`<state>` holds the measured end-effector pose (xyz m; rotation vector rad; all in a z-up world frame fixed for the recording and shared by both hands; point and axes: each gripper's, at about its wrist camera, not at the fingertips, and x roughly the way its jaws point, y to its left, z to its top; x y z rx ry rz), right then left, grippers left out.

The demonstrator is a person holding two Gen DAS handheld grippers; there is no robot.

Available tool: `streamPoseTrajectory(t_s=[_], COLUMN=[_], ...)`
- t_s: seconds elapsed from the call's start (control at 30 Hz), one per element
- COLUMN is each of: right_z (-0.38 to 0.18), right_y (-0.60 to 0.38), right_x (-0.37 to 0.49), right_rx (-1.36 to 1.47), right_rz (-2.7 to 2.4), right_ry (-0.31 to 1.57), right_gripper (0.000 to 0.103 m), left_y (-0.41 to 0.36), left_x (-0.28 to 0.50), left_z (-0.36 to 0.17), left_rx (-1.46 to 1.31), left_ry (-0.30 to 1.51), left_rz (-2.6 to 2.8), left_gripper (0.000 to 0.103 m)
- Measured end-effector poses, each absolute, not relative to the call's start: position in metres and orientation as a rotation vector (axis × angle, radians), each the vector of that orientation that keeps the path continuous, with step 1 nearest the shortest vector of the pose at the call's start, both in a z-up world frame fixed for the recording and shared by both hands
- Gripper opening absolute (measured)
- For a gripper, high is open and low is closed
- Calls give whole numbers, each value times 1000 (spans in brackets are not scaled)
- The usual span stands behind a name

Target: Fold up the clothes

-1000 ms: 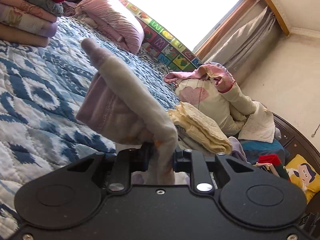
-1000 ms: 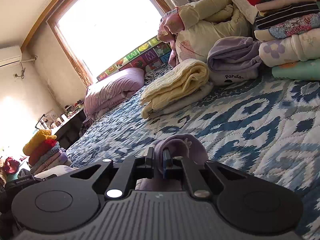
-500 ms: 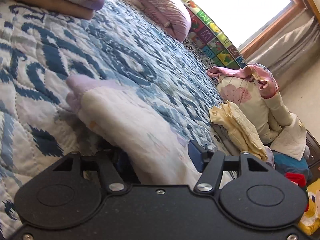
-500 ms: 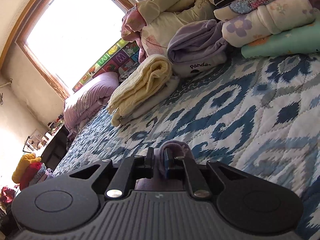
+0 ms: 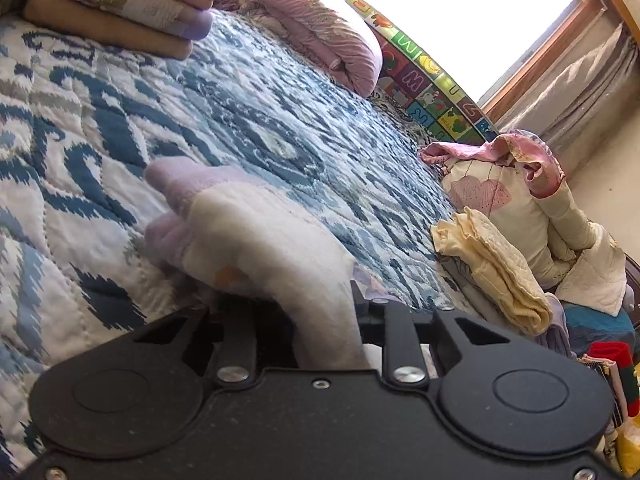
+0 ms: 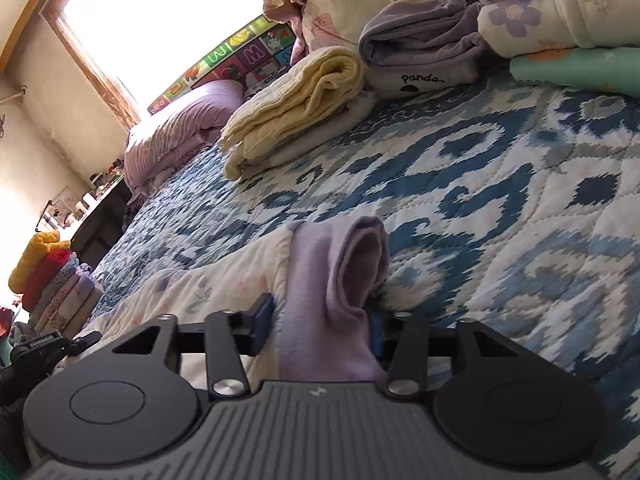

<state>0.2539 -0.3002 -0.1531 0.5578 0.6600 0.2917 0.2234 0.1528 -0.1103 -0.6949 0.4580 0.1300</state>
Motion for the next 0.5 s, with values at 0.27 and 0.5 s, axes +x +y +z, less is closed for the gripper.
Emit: streamPoseTrajectory(t_s=[0.27, 0.5], right_z=[-131, -123], right_y=[-323, -329], right_x=[223, 204], right_rx=[649, 551], right_rz=[286, 226], right_ry=[674, 607], right_gripper=[42, 71], left_y=[170, 179], left_x=[192, 151], left_z=[-128, -106], left_rx=[-741, -676], left_ry=[633, 558], left_rz=[159, 282], left_gripper=[52, 61])
